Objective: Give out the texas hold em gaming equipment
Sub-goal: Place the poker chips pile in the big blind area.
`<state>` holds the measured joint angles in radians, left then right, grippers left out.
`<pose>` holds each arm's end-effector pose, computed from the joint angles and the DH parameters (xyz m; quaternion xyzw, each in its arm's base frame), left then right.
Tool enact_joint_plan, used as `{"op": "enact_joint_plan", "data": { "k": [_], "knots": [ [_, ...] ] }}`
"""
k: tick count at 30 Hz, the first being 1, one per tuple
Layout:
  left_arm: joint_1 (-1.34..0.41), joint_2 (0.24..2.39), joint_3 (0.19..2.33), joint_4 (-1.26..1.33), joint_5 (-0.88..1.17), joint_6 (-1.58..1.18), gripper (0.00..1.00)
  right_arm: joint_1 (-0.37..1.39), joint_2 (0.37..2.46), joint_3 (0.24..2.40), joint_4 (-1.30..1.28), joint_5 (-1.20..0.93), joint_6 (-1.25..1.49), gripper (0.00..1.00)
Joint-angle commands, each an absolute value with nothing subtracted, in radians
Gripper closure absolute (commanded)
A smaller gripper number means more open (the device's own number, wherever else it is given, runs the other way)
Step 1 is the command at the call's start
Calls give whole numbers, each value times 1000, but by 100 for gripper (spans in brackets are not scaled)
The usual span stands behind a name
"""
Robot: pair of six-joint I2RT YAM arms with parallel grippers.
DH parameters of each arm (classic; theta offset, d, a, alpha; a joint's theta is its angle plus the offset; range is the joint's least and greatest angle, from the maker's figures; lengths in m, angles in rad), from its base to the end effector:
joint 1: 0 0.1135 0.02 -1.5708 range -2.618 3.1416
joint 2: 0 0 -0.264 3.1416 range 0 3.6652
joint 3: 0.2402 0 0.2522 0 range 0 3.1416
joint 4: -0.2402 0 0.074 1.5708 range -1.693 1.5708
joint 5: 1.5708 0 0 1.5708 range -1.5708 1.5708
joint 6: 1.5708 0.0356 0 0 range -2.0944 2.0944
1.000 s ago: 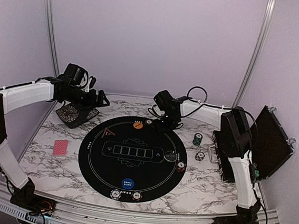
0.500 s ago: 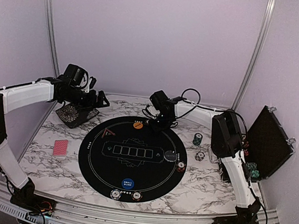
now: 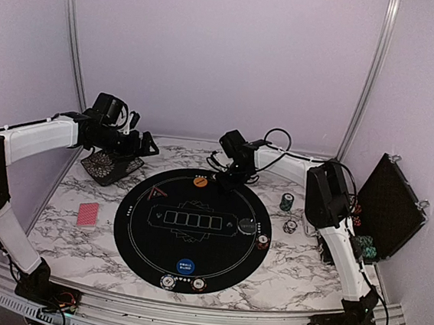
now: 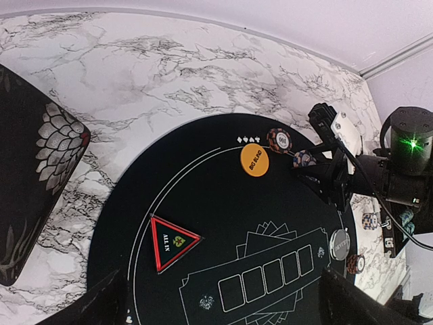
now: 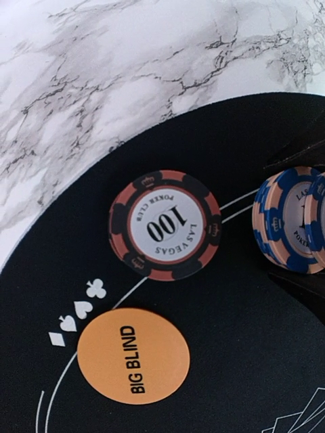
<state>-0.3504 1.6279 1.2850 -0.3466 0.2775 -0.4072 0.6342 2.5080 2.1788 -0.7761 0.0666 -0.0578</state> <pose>0.3437 -0.1360 0.2824 0.0335 0.8971 -0.2724 0.3462 0.4309 0.3140 0.1495 -0.3226 0.9175 0.0345 0.2302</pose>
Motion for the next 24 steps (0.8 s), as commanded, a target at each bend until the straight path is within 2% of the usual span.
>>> {"op": "enact_joint_plan", "data": {
  "k": [1,14,20,24],
  "knots": [
    [-345,1611,1277,-367,272,-395,1,614,2558,2224,-762,58,-74,57],
    [-342,1621,1279,-368,273,-395,1,592,2595,2260,-781,50,-85,57],
    [-340,1623,1279,-368,276,-397,1,598,2593,2279,-871,67,-22,57],
    [-340,1623,1278,-367,280,-397,1,602,2551,2206,-864,65,21,58]
  ]
}}
